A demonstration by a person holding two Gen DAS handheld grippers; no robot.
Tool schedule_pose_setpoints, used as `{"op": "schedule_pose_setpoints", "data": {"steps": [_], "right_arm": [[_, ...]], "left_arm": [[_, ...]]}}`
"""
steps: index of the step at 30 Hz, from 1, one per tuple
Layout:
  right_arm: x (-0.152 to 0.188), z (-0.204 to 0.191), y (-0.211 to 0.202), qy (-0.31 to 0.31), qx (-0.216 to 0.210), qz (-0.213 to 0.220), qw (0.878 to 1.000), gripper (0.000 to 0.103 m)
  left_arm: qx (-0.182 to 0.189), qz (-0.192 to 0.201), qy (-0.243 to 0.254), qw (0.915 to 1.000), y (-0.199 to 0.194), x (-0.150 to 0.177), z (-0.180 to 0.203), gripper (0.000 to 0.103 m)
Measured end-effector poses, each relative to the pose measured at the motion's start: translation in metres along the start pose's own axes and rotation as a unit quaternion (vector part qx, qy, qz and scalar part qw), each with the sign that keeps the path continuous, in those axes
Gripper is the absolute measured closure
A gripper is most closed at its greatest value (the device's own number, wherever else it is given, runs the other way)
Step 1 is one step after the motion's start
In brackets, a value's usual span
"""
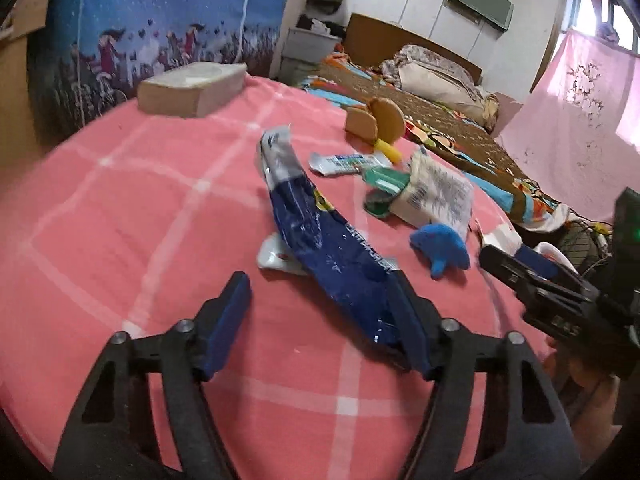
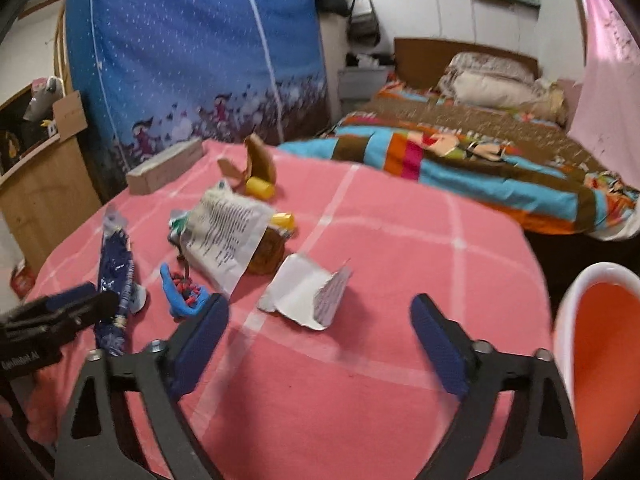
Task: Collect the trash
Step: 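Grasp the blue wrapper with the left tool while the right tool grasps the white paper scrap, then carry both items over the orange bucket and open both tools to drop them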
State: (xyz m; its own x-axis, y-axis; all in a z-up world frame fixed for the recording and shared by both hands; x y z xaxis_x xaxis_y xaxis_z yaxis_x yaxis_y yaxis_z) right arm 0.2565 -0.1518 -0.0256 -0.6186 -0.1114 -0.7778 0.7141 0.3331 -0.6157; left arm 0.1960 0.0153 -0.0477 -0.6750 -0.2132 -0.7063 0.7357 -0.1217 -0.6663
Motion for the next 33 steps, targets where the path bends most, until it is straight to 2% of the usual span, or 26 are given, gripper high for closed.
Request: {"op": "schedule_pose_setpoints", "data": {"steps": [4, 6, 9, 11, 13, 15, 16, 18, 23, 28, 30, 33], "right_arm": [[0.001, -0.001, 0.007, 0.001, -0.012, -0.012, 1.0, 0.032], [0.0, -0.003, 0.007, 0.0, -0.019, -0.01, 1.0, 0.044], [0.0, -0.006, 0.008, -0.005, -0.023, -0.01, 1.0, 0.055], [-0.001, -0.008, 0.008, -0.004, -0.028, -0.007, 1.0, 0.061], [-0.001, -0.008, 0.008, -0.002, -0.032, -0.004, 0.999, 0.065], [-0.001, -0.009, 0.006, 0.001, -0.034, 0.001, 0.999, 0.07], [0.0, -0.009, 0.005, 0.002, -0.036, 0.004, 0.999, 0.071], [0.001, -0.009, 0.002, 0.003, -0.038, 0.01, 0.999, 0.072], [0.006, -0.011, -0.006, 0.004, -0.045, 0.026, 0.999, 0.074], [0.004, -0.005, -0.03, 0.014, -0.052, 0.081, 0.995, 0.074], [0.003, -0.002, -0.04, 0.017, -0.051, 0.102, 0.993, 0.074], [-0.001, 0.008, -0.06, 0.02, -0.041, 0.14, 0.989, 0.074]], "left_arm": [[0.013, -0.006, 0.002, 0.9999, -0.001, -0.002, 0.002, 0.04], [0.023, -0.007, 0.001, 0.9997, -0.003, -0.001, 0.004, 0.049], [0.038, -0.01, 0.01, 0.9992, -0.002, -0.001, 0.007, 0.059], [0.05, -0.013, 0.012, 0.9986, -0.002, 0.0, 0.009, 0.067], [0.055, -0.013, 0.012, 0.9983, -0.002, 0.0, 0.01, 0.069], [0.057, -0.006, 0.015, 0.9982, -0.004, 0.0, 0.011, 0.079], [0.057, -0.002, 0.018, 0.9982, -0.006, 0.001, 0.012, 0.08], [0.053, 0.013, 0.032, 0.998, -0.011, 0.003, 0.016, 0.087], [0.047, 0.061, 0.072, 0.9944, -0.027, 0.006, 0.029, 0.093], [0.056, 0.093, 0.085, 0.9905, -0.037, 0.002, 0.035, 0.096], [0.061, 0.114, 0.098, 0.9867, -0.045, -0.003, 0.042, 0.097], [0.067, 0.156, 0.13, 0.9768, -0.057, -0.011, 0.063, 0.097]]}}
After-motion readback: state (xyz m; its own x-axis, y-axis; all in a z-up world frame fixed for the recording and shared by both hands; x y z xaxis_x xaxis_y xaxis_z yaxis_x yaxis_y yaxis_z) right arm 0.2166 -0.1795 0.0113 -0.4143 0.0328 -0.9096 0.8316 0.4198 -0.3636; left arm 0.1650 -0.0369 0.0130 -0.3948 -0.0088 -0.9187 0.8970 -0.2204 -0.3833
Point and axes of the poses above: each gripper's, at about its wrist camera, not at the fingertips, and y roughly the way its jaws point, z to its right, x to its underside, the point moved 5 cm from there along y, roughly the way its jaws point, and after that the axes turned 2 degrees about -x, right-handed, at the moved point
